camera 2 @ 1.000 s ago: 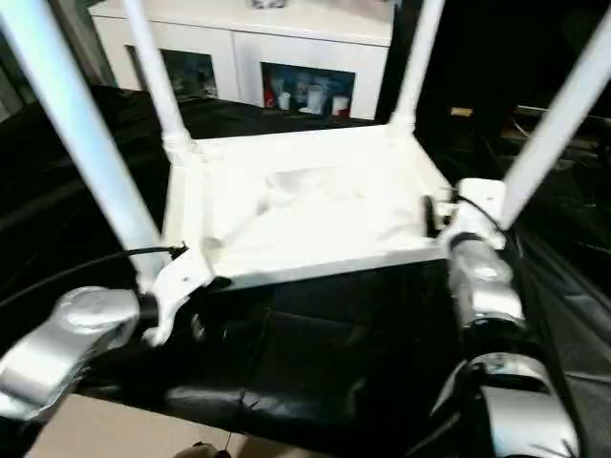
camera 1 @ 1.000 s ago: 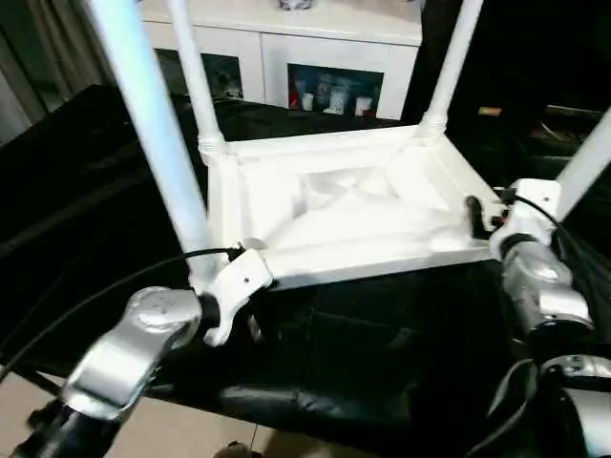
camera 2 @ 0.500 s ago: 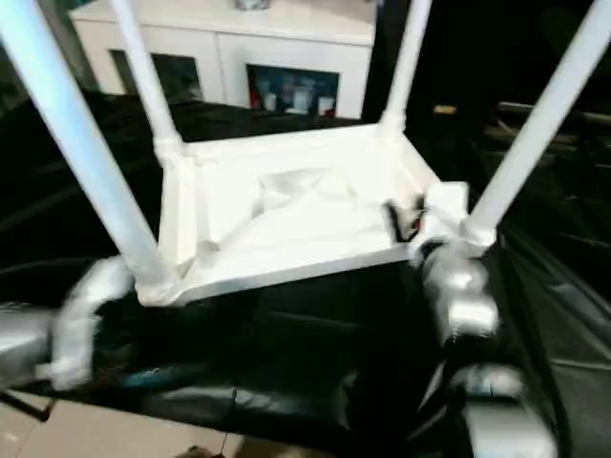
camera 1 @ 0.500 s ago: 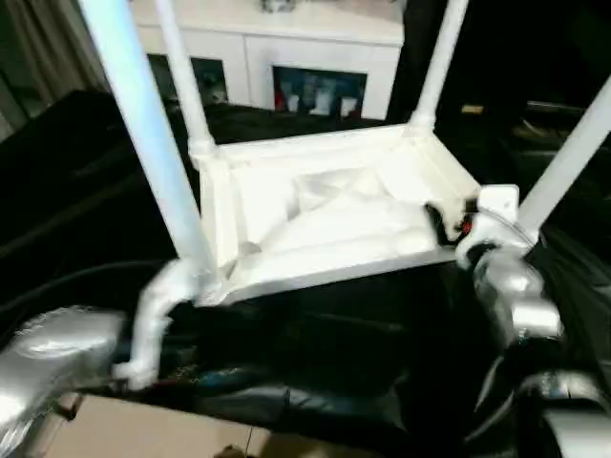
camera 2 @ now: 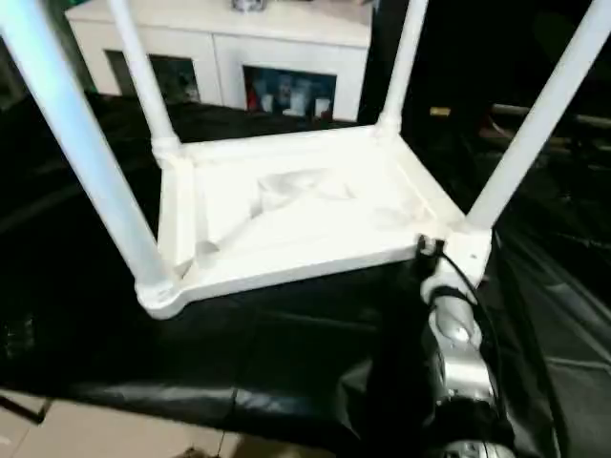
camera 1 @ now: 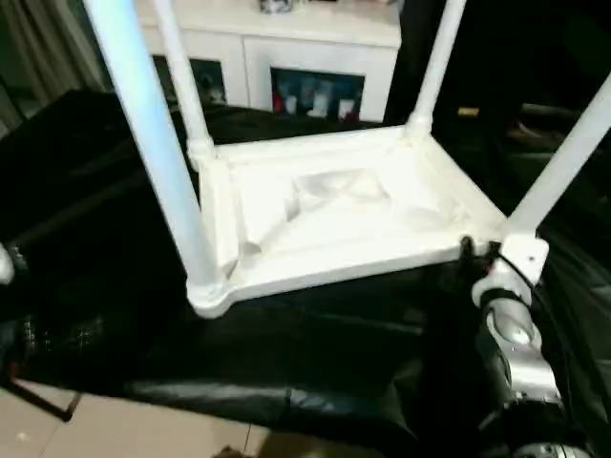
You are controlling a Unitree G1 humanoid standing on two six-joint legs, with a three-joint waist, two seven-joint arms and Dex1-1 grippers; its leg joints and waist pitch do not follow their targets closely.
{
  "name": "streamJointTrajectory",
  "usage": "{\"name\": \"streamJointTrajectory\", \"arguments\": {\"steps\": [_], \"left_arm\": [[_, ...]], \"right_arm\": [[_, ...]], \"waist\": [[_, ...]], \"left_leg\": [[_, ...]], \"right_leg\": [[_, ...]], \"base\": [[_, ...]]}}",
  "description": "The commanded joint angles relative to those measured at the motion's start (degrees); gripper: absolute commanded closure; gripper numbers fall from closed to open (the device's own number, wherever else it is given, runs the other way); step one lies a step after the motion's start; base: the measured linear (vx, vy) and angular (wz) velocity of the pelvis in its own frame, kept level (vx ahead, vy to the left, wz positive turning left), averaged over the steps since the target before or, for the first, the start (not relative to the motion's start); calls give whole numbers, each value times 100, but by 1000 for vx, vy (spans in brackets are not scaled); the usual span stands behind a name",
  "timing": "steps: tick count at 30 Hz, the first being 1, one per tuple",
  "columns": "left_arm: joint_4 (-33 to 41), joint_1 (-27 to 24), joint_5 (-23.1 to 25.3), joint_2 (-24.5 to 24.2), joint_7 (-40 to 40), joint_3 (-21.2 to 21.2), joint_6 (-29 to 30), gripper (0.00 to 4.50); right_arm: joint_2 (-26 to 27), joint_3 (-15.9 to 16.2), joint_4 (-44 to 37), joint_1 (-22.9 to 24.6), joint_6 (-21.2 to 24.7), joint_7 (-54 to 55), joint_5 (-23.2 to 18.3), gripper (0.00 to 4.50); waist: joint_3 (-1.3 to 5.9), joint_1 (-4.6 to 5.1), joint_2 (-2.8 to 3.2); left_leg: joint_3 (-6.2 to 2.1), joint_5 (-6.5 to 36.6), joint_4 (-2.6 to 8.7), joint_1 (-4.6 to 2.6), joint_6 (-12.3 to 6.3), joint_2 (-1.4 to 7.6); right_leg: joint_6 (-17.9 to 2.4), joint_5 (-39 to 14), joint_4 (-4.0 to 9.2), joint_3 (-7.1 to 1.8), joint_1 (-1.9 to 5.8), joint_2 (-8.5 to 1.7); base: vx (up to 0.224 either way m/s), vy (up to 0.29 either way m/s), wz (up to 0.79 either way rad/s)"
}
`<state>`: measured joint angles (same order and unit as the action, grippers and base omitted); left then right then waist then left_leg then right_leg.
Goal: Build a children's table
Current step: Rotate table base
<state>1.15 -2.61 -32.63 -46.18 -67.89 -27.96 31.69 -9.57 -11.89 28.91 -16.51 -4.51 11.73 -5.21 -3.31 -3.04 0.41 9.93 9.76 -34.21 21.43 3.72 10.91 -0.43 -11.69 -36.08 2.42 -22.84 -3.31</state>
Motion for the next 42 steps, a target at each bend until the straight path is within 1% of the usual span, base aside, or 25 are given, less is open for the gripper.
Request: {"name": "streamJointTrajectory", "arguments": {"steps": [1, 2, 3, 4, 6, 9, 10, 12, 13, 15, 17, 18, 20, 22, 23, 25, 26, 27, 29, 33, 36, 37, 39, 40, 42], "left_arm": [[-247, 403, -101, 404, 286, 0, -473, 1], [-293, 516, -146, 535, 322, 15, -554, 1], [-263, 635, -279, 682, 327, 51, -491, 1], [-203, 716, -380, 793, 304, 113, -430, 1], [-63, 869, -612, 1003, 233, 273, -227, 1], [-52, 1072, -560, 1196, 263, 605, -243, 1], [-71, 1118, -521, 1232, 255, 682, -281, 1], [-133, 1221, -472, 1323, 174, 873, -319, 1], [-174, 1298, -432, 1390, 106, 1039, -330, 1], [-237, 1405, -342, 1493, 81, 1228, -387, 1], [-230, 1468, -357, 1542, 77, 1344, -339, 1], [-41, 1470, -453, 1553, 15, 1507, -191, 1], [156, 1455, -555, 1531, -55, 1652, -46, 1], [399, 1444, -703, 1504, -106, 1803, 163, 1], [582, 1446, -810, 1497, -137, 1907, 301, 1], [779, 1464, -914, 1491, -158, 2035, 435, 1], [871, 1474, -958, 1489, -166, 2096, 494, 1], [1042, 1526, -984, 1522, -180, 2265, 557, 1], [1101, 1560, -977, 1543, -191, 2350, 575, 1], [1365, 1855, -1056, 1816, -176, 2796, 718, 1], [1310, 2076, -982, 2068, -117, 3044, 686, 1], [1249, 2138, -900, 2150, -97, 3118, 611, 1], [1018, 2332, -711, 2369, -75, 3376, 458, 1], [1018, 2332, -711, 2369, -75, 3376, 458, 1], [754, 2521, -430, 2576, -8, 3615, 228, 1]], "right_arm": [[-30, -151, -64, 16, 257, 454, 136, 61], [-36, -162, -34, 13, 310, 549, 171, 61], [-34, -159, 31, -11, 374, 536, 150, 61], [-34, -132, 107, -45, 447, 486, 132, 61], [-2, -94, 255, -123, 557, 345, 60, 61], [31, -2, 548, -312, 786, 12, -11, 61], [35, 15, 616, -361, 828, -68, -31, 61], [44, 88, 772, -491, 947, -369, -102, 61], [43, 165, 889, -611, 1000, -604, -127, 61], [39, 278, 1056, -809, 1065, -992, -162, 61], [41, 331, 1136, -942, 1057, -1223, -174, 61], [15, 527, 1224, -1083, 1023, -1606, -79, 61], [17, 626, 1291, -1184, 954, -1834, -40, 61], [37, 713, 1319, -1263, 945, -2086, -51, 61], [38, 795, 1321, -1297, 907, -2257, -31, 61], [38, 898, 1330, -1313, 906, -2448, 2, 61], [39, 950, 1332, -1314, 925, -2539, 18, 61], [47, 1044, 1360, -1311, 870, -2720, 56, 61], [54, 1083, 1365, -1304, 865, -2789, 70, 61], [137, 1301, 1303, -1233, 799, -3240, 99, 61], [196, 1407, 1246, -1202, 789, -3424, 91, 61], [210, 1441, 1228, -1195, 778, -3467, 94, 61], [277, 1527, 1157, -1169, 776, -3671, 70, 61], [277, 1527, 1157, -1169, 776, -3671, 70, 61], [314, 1588, 1150, -1157, 761, -3741, 102, 61]], "waist": [[213, 29, 55], [233, 4, 49], [249, 10, 18], [268, 25, 24], [284, 31, 21], [301, 89, -16], [298, 107, -4], [314, 110, -16], [318, 96, 25], [333, 103, 7], [331, 102, 22], [340, 106, 17], [336, 117, 1], [334, 105, 16], [343, 108, -5], [337, 96, 4], [340, 95, 6], [344, 97, -23], [335, 86, -14], [344, 72, -7], [350, 69, -5], [349, 74, -24], [351, 69, -16], [352, 80, -29], [364, 94, -14]], "left_leg": [[-78, 2462, 519, -167, 296, 123], [-77, 2514, 502, -210, 342, 118], [-75, 2492, 497, -197, 332, 118], [-96, 2369, 514, -132, 331, 119], [-74, 2330, 498, -170, 311, 126], [-63, 2142, 473, -109, 228, 105], [-58, 2086, 466, -104, 210, 104], [-47, 1954, 449, -105, 173, 104], [-40, 1860, 441, -113, 160, 109], [-30, 1753, 435, -111, 137, 116], [-38, 1636, 440, -102, 138, 126], [-37, 1584, 434, -88, 134, 123], [-30, 1580, 427, -86, 106, 127], [-24, 1606, 424, -107, 98, 144], [-22, 1598, 422, -105, 94, 148], [-24, 1598, 429, -106, 101, 151], [-21, 1603, 425, -105, 102, 149], [-20, 1592, 426, -103, 107, 152], [-16, 1570, 424, -96, 110, 146], [-15, 1517, 421, -109, 133, 151], [-16, 1462, 418, -94, 135, 142], [-19, 1438, 415, -80, 124, 139], [-19, 1442, 408, -82, 111, 136], [-26, 1416, 413, -57, 119, 134], [-36, 1374, 413, -58, 114, 141]], "right_leg": [[-618, -2272, 589, -250, 86, -336], [-569, -2381, 606, -251, 76, -350], [-559, -2361, 596, -261, 87, -359], [-555, -2246, 556, -255, 149, -368], [-632, -1990, 545, -257, 108, -345], [-741, -1698, 512, -254, 163, -336], [-761, -1681, 518, -253, 168, -340], [-807, -1589, 509, -258, 185, -341], [-844, -1472, 503, -261, 181, -340], [-929, -1254, 484, -260, 201, -335], [-998, -1062, 460, -252, 222, -329], [-1041, -985, 445, -245, 237, -332], [-1101, -1036, 454, -245, 241, -345], [-1174, -1104, 452, -247, 228, -346], [-1191, -1092, 446, -244, 235, -342], [-1224, -1124, 438, -241, 229, -337], [-1231, -1119, 442, -244, 232, -336], [-1226, -1146, 447, -246, 242, -339], [-1201, -1202, 456, -252, 240, -344], [-1183, -1172, 457, -255, 236, -336], [-1203, -1068, 453, -255, 261, -340], [-1188, -1089, 457, -257, 277, -347], [-1143, -1190, 477, -259, 278, -351], [-1124, -1223, 473, -256, 298, -359], [-1125, -1163, 472, -248, 299, -357]], "base": [[0, 0, 0], [0, 0, 0], [0, 0, 0], [0, 0, 0], [0, 0, 0], [0, 0, 0], [0, 0, 0], [0, 0, 0], [0, 0, 0], [0, 0, 0], [0, 0, 0], [0, 0, 0], [0, 0, 0], [0, 0, 0], [0, 0, 0], [0, 0, 0], [0, 0, 0], [0, 0, 0], [0, 0, 0], [0, 0, 0], [0, 0, 0], [0, 0, 0], [0, 0, 0], [0, 0, 0], [0, 0, 0]]}}
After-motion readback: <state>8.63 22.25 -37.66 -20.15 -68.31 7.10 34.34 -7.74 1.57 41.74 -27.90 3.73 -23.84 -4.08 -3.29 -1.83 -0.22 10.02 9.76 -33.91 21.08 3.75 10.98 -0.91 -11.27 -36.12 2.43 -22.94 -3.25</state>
